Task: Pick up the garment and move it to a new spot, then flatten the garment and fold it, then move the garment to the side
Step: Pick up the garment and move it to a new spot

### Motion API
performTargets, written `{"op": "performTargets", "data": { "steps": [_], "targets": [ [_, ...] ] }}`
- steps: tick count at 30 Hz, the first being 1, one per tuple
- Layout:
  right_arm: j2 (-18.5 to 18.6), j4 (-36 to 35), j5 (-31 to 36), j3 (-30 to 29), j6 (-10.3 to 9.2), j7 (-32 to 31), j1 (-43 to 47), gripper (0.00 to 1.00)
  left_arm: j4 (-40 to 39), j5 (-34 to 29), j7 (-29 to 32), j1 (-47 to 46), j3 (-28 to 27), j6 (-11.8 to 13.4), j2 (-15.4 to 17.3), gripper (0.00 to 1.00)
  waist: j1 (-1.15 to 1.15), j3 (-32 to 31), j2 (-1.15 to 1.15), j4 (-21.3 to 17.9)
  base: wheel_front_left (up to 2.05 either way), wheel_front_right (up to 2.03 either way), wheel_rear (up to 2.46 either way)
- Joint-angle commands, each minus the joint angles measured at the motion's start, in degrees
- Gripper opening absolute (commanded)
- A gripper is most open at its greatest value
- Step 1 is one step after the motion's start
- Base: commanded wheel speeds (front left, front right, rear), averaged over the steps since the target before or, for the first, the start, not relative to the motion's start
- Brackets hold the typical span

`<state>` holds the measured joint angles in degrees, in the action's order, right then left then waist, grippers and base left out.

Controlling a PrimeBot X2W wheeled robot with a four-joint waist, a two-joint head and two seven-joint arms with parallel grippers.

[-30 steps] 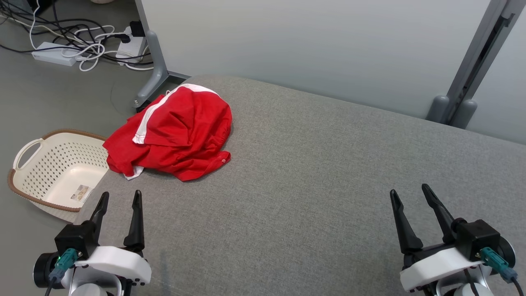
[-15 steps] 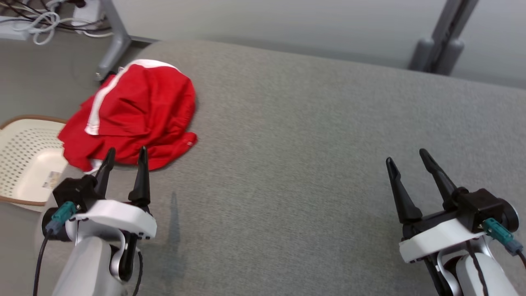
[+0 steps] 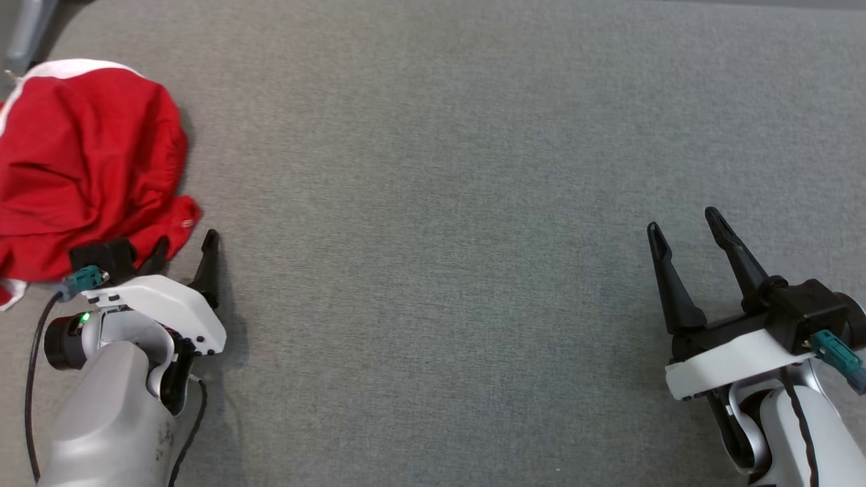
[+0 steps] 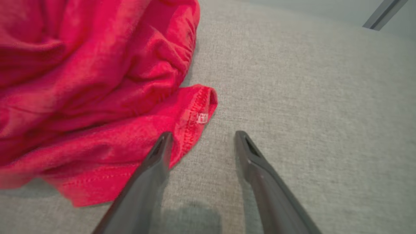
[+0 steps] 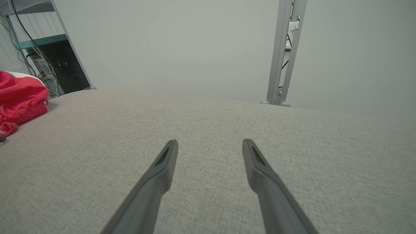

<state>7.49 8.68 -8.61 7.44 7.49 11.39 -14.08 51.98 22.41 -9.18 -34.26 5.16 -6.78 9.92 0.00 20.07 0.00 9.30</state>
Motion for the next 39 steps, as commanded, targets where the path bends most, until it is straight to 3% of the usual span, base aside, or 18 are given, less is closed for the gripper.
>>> {"op": "performTargets", "data": {
  "steps": [1,4,5,6,7,13,18,27,29,39],
  "targets": [
    [0.3,0.2,-0.3,-0.1,0.01,0.5,-1.0,1.00,2.8,0.6,1.2,-2.1,0.1,-0.3,0.8,1.00,0.00,1.7,0.00,-1.6,0.00,0.00,0.00],
    [0.5,0.6,-0.5,-0.2,0.01,0.6,-1.2,1.00,7.4,1.0,3.2,-3.8,0.4,-0.3,0.9,1.00,0.00,2.0,0.00,-1.8,0.00,0.00,0.00],
    [0.6,0.6,-0.4,-0.3,0.01,0.6,-1.3,1.00,8.8,1.1,3.6,-4.3,0.4,-0.2,0.9,0.84,0.00,2.1,0.00,-1.8,0.00,0.00,0.00],
    [0.6,0.6,-0.5,-0.3,0.01,0.6,-1.3,1.00,9.9,1.0,3.8,-4.6,0.6,0.0,1.0,0.31,0.00,2.1,0.00,-1.8,0.00,0.00,0.00],
    [0.7,0.7,-0.6,-0.4,0.01,0.6,-1.4,1.00,10.8,0.9,3.2,-5.1,0.6,0.1,1.1,0.00,0.00,2.0,0.00,-1.8,0.00,0.00,0.00],
    [0.7,0.8,-0.4,-1.3,0.01,0.1,-0.7,1.00,11.8,-0.6,-4.0,-7.1,1.2,1.4,1.4,0.00,0.00,0.6,0.00,-1.1,0.00,0.00,0.00],
    [0.3,0.7,-0.3,-2.4,0.01,0.1,0.6,1.00,7.9,-1.3,-5.9,-6.3,0.9,2.9,1.3,0.00,0.00,-1.2,0.00,-0.3,0.00,0.00,0.00],
    [-0.8,0.1,0.0,-4.5,0.01,-0.2,2.7,1.00,-17.4,-6.3,-6.1,1.7,-0.1,6.1,0.4,0.00,0.00,-5.3,0.00,1.2,0.00,0.00,0.00],
    [-1.1,0.2,-0.1,-4.5,0.01,-0.4,2.9,1.00,-24.2,-7.4,-6.0,4.7,0.5,6.1,-0.1,0.00,0.00,-6.3,0.00,1.0,0.00,0.00,0.00],
    [-2.5,0.3,-0.9,-5.4,0.01,0.4,3.7,1.00,-44.1,-10.3,-3.2,10.5,7.5,4.8,-2.2,0.00,0.00,-7.8,0.00,-1.8,0.00,0.00,0.00]
  ]
}}
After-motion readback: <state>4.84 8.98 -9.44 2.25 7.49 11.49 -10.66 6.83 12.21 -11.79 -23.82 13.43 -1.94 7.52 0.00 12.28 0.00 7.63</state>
